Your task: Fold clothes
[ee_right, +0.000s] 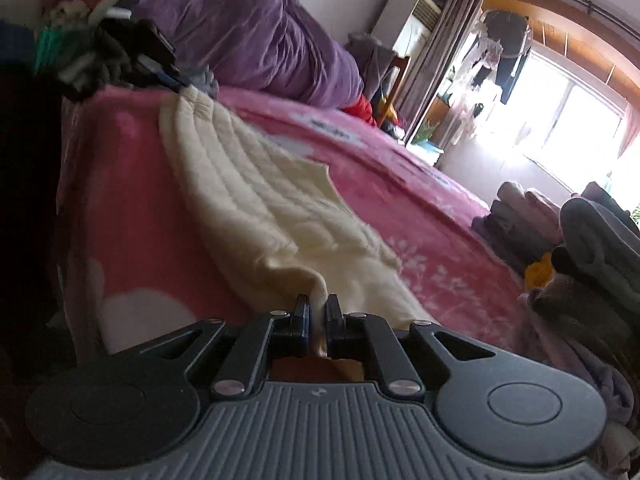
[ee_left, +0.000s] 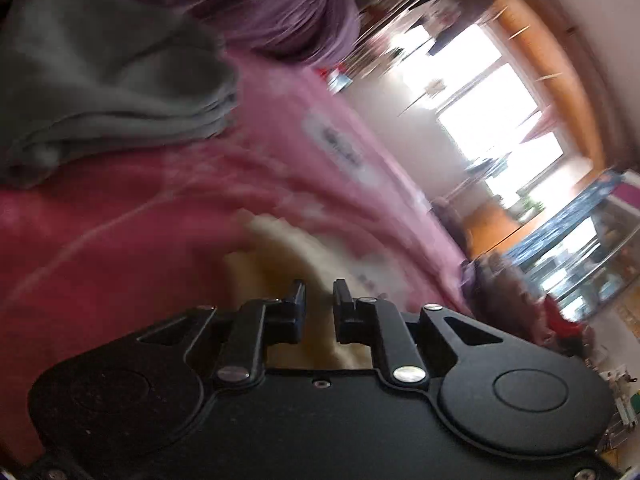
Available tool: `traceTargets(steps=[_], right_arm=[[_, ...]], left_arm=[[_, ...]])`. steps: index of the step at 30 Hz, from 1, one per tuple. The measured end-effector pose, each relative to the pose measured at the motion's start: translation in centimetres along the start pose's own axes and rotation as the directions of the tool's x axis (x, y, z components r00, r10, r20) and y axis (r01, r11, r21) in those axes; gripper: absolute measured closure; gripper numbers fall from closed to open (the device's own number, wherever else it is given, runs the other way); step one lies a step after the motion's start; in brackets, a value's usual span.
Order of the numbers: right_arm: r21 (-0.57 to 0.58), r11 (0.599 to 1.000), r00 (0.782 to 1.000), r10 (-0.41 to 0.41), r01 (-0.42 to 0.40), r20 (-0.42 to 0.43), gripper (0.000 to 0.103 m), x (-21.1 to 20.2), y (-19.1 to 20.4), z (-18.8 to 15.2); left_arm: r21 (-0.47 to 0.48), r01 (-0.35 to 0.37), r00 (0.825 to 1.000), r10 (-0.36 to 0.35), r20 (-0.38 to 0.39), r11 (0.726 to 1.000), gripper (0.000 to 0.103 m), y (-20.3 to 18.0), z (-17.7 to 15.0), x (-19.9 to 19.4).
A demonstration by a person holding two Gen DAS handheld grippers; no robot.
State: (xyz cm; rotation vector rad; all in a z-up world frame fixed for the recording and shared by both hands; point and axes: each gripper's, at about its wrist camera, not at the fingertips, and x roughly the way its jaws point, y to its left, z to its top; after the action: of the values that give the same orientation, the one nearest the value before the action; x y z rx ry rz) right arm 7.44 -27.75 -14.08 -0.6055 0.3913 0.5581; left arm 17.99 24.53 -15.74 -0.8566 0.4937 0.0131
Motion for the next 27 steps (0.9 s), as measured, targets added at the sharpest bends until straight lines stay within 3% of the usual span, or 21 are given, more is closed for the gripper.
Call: traceTargets(steps=[2, 6, 8, 10, 12, 18, 21, 22, 24, 27], right_arm=[[0.000, 1.000, 0.999, -0.027, 0.027, -0.018, 0.095, 0.1, 0.2, 0.1], [0.044, 0.996, 0.996, -0.082, 0.084, -0.042, 0.095, -0.1, 1.0, 0.2], [0.075, 0.991, 0.993, -0.109, 0.113, -0.049, 0.095, 0.1, 1.3, 0.5], [0.117, 0.983, 0.989, -0.137, 0.143, -0.055, 0.095, 0.4, 1.3, 0.8], [0.163, 0.971, 0.985, -0.166, 0.172, -0.054, 0.095, 0.4, 0.7, 0.8], [0.319, 0.920, 0.974, -0.219, 0.228, -0.066, 0.095, 0.5, -1.7, 0.3], [0.357, 0.904, 0.972, -0.224, 0.236, -0.075, 0.095, 0.9, -2.4, -0.1], [0.362, 0.901, 0.971, -0.227, 0.239, -0.075, 0.095, 1.0, -2.5, -0.2], [0.376, 0.894, 0.970, -0.233, 0.243, -0.072, 0.095, 1.0, -2.8, -0.3], [0.409, 0.879, 0.968, -0.246, 0.245, -0.052, 0.095, 0.6, -3.4, -0.3]], left_arm=[[-0.025, -0.006, 1.000, 0.007, 0.011, 1.000, 0.055, 0.5, 0.5, 0.0], [-0.136, -0.032, 0.999, 0.035, 0.014, 0.990, 0.054, 2.3, 1.3, 1.4], [-0.190, -0.011, 1.000, 0.015, 0.019, 0.982, 0.055, 2.6, 1.6, 1.9], [-0.193, -0.024, 0.998, 0.034, 0.052, 0.981, 0.056, 1.9, 1.8, 2.5], [-0.185, -0.053, 0.994, 0.069, 0.082, 0.981, 0.069, 1.3, 2.2, 2.9], [-0.130, -0.090, 0.991, 0.101, 0.085, 0.987, 0.070, -0.2, 2.9, 4.1], [-0.132, -0.049, 0.996, 0.058, 0.066, 0.990, 0.070, -0.5, 3.1, 4.4], [-0.102, -0.053, 0.996, 0.060, 0.066, 0.993, 0.071, -0.3, 2.8, 4.2], [-0.005, -0.076, 0.994, 0.076, 0.075, 0.997, 0.093, -1.0, 2.6, 3.8], [0.133, -0.074, 0.990, 0.056, 0.132, 0.988, 0.097, -2.9, 2.5, 2.3]])
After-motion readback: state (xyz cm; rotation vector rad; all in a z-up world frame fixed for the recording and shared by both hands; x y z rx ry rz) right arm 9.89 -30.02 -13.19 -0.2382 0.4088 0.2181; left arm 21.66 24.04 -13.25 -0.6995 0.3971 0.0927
